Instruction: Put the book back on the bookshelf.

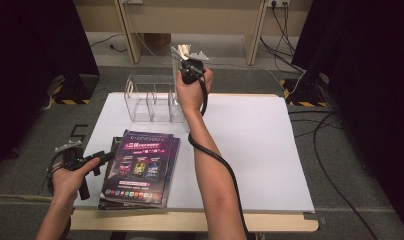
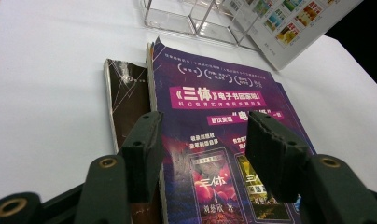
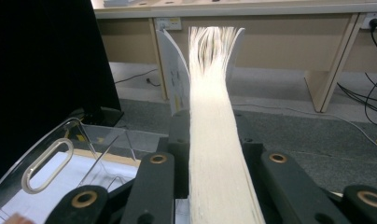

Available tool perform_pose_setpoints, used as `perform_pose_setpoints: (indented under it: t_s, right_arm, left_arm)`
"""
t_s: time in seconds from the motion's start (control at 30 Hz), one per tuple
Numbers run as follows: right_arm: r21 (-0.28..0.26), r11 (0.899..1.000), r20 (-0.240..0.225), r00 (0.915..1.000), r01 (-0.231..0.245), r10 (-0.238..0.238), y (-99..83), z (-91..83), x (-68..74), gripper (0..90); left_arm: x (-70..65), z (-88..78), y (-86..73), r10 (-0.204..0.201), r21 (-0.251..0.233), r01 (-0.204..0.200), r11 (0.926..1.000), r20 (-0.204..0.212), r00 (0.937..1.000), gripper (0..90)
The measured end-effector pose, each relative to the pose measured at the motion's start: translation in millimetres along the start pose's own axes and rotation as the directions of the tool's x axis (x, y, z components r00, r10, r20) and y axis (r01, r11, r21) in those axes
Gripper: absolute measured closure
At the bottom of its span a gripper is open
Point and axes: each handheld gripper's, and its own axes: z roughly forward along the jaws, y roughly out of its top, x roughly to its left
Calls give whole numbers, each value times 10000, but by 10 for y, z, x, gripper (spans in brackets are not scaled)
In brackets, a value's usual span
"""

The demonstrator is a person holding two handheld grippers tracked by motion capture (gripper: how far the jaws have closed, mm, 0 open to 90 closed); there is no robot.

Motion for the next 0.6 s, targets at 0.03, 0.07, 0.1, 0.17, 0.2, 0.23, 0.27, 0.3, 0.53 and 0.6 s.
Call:
perform_pose_setpoints:
  t_s: [0.03,0.07,0.1,0.17,0.2,0.23,0.27,0.3,0.53,0.6]
  right_arm:
    - [11,10000,32,10000,40,-40,-12,15,-2,743]
    - [-45,10000,60,10000,46,-46,-26,31,3,743]
    - [-52,10000,146,9999,24,-23,-26,33,10,742]
    - [-88,9999,222,9997,93,-91,-29,38,22,741]
    - [-88,9999,222,9997,93,-91,-29,38,22,741]
    - [-83,9999,380,9992,98,-95,-28,39,30,739]
    - [-50,10000,442,9990,80,-77,-24,38,33,736]
    - [-50,10000,442,9990,80,-77,-24,38,33,736]
    - [-38,9985,742,9958,544,-540,-20,-13,51,681]
    - [-75,9978,833,9944,661,-653,7,-57,47,668]
  left_arm:
    - [1,0,-1,-1,5,1,10000,3,10000,456]
    - [2,-1,-2,10,25,-10,10000,2,10000,456]
    - [3,-1,-3,20,36,-20,10000,-4,10000,456]
    - [4,0,-4,19,44,-18,10000,-7,10000,456]
    - [4,0,-4,21,42,-21,10000,-11,10000,456]
    - [0,0,-4,31,36,-31,10000,7,10000,455]
    - [-4,-1,-4,53,38,-53,10000,10,10000,455]
    - [-4,-1,-4,53,38,-53,10000,10,10000,455]
    - [-26,5,-9,87,64,-87,9999,26,10000,455]
    - [-33,11,-10,134,83,-134,9999,31,9999,455]
